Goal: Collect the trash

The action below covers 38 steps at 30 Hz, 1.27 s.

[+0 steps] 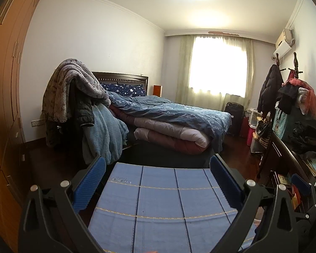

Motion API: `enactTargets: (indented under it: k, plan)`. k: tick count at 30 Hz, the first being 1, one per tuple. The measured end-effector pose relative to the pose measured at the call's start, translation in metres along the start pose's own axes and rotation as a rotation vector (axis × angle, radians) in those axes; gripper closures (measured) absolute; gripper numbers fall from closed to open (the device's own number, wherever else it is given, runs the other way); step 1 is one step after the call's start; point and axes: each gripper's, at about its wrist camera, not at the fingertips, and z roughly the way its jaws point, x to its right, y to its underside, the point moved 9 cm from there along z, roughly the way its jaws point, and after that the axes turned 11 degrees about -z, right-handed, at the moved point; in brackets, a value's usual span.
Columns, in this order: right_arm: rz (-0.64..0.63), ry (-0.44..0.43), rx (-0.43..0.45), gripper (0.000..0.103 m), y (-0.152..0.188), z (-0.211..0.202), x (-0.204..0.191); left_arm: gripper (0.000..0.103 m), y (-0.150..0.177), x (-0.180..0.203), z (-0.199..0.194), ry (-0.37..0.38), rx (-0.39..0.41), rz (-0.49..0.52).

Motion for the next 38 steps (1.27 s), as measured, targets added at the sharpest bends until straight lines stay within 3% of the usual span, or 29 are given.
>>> enactTargets:
  k: [27,38]
  plan:
    - [0.004,-0.007,-0.004,0.004,0.001,-0.003,-0.003,0.003,0.005,0.015,-0.003,0.053,-0.009,0.025]
    - [0.006,-0.005,-0.005,0.004,0.002,-0.002,-0.002,0.004,0.004,0.01,0.003,0.038,-0.017,0.008]
